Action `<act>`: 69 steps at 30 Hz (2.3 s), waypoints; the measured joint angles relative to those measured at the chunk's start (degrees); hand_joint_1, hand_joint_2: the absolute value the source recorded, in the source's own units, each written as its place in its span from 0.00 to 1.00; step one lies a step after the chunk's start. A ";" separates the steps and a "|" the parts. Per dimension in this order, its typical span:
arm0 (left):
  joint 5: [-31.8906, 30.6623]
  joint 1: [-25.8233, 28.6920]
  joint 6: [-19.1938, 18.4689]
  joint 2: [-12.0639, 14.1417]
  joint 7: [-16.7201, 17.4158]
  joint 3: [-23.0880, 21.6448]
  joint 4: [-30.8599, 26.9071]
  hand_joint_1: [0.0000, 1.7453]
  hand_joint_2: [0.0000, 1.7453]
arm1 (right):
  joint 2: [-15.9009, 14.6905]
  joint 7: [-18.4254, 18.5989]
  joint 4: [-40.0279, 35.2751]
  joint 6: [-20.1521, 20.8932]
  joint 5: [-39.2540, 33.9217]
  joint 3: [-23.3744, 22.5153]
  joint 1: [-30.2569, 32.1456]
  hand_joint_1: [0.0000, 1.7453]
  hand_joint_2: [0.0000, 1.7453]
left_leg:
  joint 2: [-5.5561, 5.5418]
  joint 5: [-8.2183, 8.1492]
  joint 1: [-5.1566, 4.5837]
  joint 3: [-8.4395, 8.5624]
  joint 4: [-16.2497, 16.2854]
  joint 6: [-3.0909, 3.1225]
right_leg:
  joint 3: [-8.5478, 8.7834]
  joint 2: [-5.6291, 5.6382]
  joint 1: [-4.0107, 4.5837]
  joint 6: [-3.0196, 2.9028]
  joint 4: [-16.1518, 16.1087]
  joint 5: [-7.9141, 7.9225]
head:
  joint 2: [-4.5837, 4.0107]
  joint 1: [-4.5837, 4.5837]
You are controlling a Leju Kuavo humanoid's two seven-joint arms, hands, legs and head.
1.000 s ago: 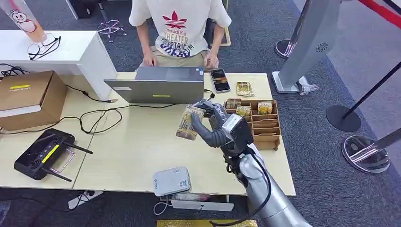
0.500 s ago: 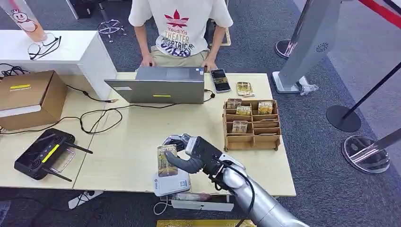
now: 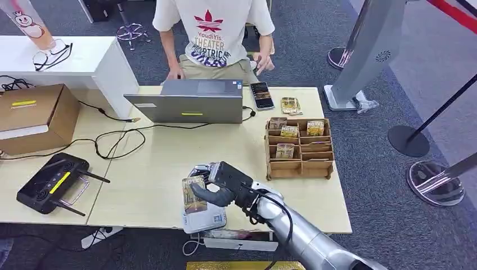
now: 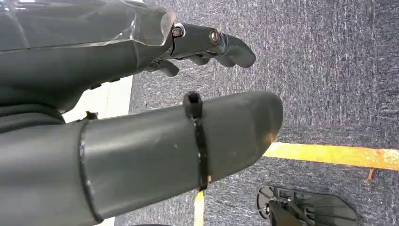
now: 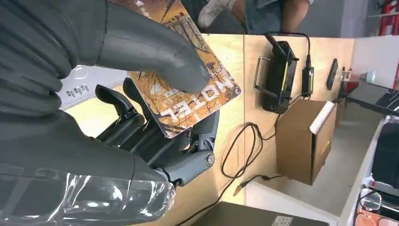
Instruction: Pass the card to the sensor for recognition and then transmit it.
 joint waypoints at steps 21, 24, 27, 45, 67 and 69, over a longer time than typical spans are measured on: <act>-0.22 -0.18 -0.09 0.02 -0.04 0.00 0.00 0.00 0.00 | 1.79 -0.18 8.08 -2.99 -0.79 1.29 -0.62 1.00 1.00 | 0.01 0.00 -0.01 0.00 0.00 0.00 | 0.00 0.01 0.00 0.00 0.00 0.00 | 0.00 0.00; -0.39 -0.19 -0.09 0.00 -0.11 0.00 0.00 0.00 0.00 | 1.90 0.02 8.72 -3.52 -0.79 1.29 -0.62 1.00 1.00 | 0.01 0.00 -0.01 0.00 0.00 0.00 | 0.00 0.01 0.00 0.00 0.00 0.00 | 0.00 0.00; -0.72 -0.21 -0.02 0.00 -0.11 0.00 0.00 0.00 0.00 | 1.90 0.02 9.16 -4.28 -0.96 1.29 -0.60 1.00 1.00 | 0.01 0.00 -0.01 0.00 0.00 0.00 | 0.00 0.01 -0.01 0.00 0.00 0.00 | 0.00 0.00; -0.09 -0.29 0.44 -0.11 -0.72 0.00 0.00 0.00 0.00 | 1.79 2.21 9.79 -6.05 -1.25 -0.26 -1.21 1.00 1.00 | 0.01 0.00 -0.01 0.00 0.00 0.00 | 0.00 0.01 -0.01 0.00 0.00 0.00 | 0.00 0.00; 0.24 -0.29 -0.09 -0.17 -0.50 0.00 0.00 0.00 0.00 | 1.40 2.60 14.62 -6.56 -1.66 -1.36 -2.57 1.00 1.00 | 0.01 0.00 -0.01 0.00 0.00 0.00 | 0.00 0.01 0.00 0.00 0.00 0.00 | 0.00 0.00; 0.24 -0.30 -0.39 -0.15 -0.18 0.00 0.00 0.00 0.00 | 1.42 2.36 14.93 -6.58 -1.64 -1.36 -2.67 1.00 1.00 | 0.01 0.00 -0.01 0.00 0.00 0.00 | 0.00 0.01 -0.01 0.00 0.00 0.00 | 0.00 0.00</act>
